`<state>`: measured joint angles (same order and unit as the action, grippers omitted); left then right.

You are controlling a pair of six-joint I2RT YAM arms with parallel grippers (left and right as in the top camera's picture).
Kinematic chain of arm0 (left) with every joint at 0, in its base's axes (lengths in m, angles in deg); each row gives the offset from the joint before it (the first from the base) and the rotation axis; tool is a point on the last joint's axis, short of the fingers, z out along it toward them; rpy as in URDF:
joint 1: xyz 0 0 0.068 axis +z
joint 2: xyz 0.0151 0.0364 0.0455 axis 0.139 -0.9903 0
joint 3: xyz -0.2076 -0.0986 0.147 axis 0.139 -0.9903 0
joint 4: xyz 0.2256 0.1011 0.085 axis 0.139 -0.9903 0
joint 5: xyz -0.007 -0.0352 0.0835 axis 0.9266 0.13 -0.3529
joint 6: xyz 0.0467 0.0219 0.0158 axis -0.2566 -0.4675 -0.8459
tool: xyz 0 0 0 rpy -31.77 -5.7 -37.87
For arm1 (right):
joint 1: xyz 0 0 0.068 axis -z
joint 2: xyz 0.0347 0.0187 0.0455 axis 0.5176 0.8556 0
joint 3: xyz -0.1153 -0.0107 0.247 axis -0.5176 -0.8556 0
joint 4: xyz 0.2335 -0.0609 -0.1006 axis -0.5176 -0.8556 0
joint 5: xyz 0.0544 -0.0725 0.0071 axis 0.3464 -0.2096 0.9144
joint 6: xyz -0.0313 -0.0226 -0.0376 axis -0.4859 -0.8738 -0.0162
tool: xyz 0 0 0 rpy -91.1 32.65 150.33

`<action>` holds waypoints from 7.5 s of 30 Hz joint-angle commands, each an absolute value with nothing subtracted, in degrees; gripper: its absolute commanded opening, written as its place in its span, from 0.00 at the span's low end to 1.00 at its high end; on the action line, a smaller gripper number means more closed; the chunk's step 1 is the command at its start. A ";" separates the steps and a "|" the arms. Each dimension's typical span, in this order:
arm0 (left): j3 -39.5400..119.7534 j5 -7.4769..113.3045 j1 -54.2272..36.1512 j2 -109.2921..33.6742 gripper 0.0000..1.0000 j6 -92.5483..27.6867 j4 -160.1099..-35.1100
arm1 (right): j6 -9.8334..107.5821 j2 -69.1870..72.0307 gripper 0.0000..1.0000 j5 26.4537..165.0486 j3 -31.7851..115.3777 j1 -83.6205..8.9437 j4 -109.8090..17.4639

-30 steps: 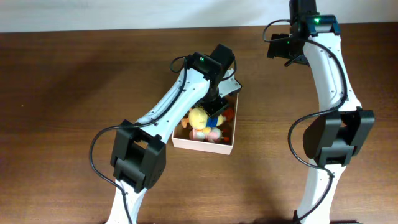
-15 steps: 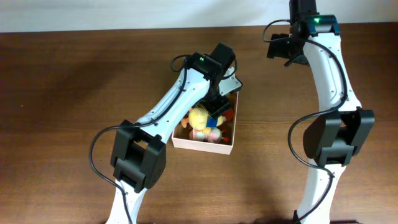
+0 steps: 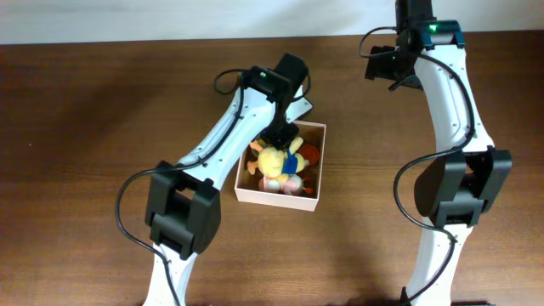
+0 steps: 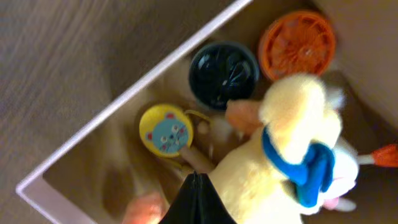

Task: Pack container
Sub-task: 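Lower the yellow duck into the box with the left gripper, then press the duck down into the box and open the left gripper, then raise the left gripper out of the box and move it left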

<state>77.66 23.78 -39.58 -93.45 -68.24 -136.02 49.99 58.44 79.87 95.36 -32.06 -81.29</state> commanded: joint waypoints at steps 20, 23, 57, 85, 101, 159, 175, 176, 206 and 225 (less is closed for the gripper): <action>78.57 24.70 -39.65 -83.54 0.02 -66.74 -144.29 | 50.49 58.65 0.99 79.76 95.07 -31.91 -81.29; 78.55 24.76 -39.65 -83.54 0.02 -66.76 -145.16 | 50.49 58.65 0.99 79.76 95.07 -31.91 -81.29; 55.97 24.13 -39.69 -83.57 0.02 -66.74 -126.38 | 50.49 58.65 0.99 79.76 95.07 -31.91 -81.29; 56.83 18.82 -38.45 -83.54 0.02 -63.96 -128.00 | 50.49 58.65 0.99 79.76 95.07 -31.91 -81.29; 56.83 22.75 -38.47 -83.54 0.02 -60.31 -135.00 | 50.49 58.65 0.99 79.76 95.07 -31.91 -81.29; 56.83 36.00 -49.86 -83.54 0.02 -56.03 -131.72 | 50.49 58.65 0.99 79.76 95.07 -31.91 -81.29; 57.85 36.08 -49.86 -83.54 0.02 -55.98 -130.76 | 50.49 58.65 0.99 79.76 95.07 -31.91 -81.29; 58.07 36.06 -49.86 -83.54 0.02 -55.78 -130.95 | 50.49 58.65 0.99 79.76 95.07 -31.91 -81.29; 72.76 20.70 -45.57 -83.54 0.19 -55.09 -131.54 | 50.49 58.65 0.99 79.76 95.07 -31.91 -81.29; 84.04 16.39 -20.55 -83.54 0.94 -49.80 -134.78 | 50.49 58.65 0.99 79.76 95.07 -31.91 -81.29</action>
